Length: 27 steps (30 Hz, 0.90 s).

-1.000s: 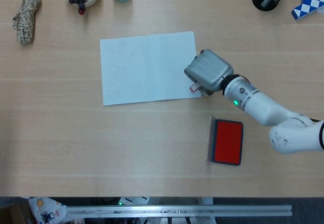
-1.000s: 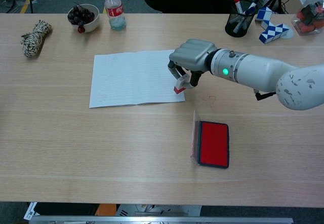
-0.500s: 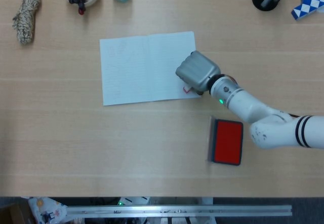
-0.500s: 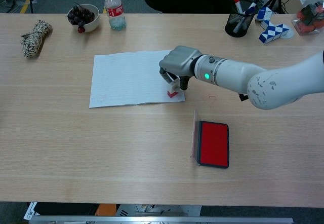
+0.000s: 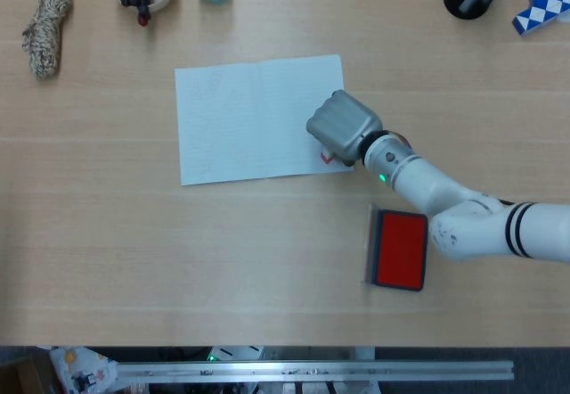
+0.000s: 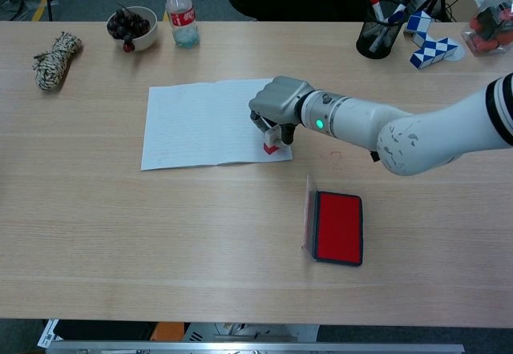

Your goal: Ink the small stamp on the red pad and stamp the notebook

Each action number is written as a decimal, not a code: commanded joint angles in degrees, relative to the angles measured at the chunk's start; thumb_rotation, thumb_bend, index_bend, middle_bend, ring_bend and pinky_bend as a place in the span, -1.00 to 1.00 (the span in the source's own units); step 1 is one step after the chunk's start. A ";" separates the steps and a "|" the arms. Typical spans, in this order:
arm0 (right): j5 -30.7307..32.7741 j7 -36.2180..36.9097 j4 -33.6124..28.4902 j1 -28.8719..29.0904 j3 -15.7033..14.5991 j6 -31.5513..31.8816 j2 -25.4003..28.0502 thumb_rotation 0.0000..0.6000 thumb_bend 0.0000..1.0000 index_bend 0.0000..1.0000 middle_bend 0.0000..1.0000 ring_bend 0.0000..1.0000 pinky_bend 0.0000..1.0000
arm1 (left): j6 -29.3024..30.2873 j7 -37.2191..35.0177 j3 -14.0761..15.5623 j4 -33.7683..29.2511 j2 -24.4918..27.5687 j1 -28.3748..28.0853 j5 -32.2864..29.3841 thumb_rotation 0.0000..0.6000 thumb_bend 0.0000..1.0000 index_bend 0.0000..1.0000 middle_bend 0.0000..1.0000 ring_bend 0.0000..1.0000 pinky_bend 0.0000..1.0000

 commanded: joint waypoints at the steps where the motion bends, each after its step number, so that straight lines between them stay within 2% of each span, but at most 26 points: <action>1: -0.04 0.05 0.07 0.06 -0.14 0.15 -0.08 1.00 -0.35 0.52 0.19 -0.08 -0.19 | 0.00 -0.13 -0.03 0.08 0.00 0.05 -0.12 1.00 -0.61 -0.72 -0.78 -0.59 -0.66; 27: 1.15 0.03 1.56 0.62 -0.74 0.83 -1.09 1.00 -0.35 0.54 0.21 -0.07 -0.19 | -0.19 -0.32 0.00 0.34 0.05 0.20 -0.40 1.00 -0.61 -0.74 -0.79 -0.59 -0.66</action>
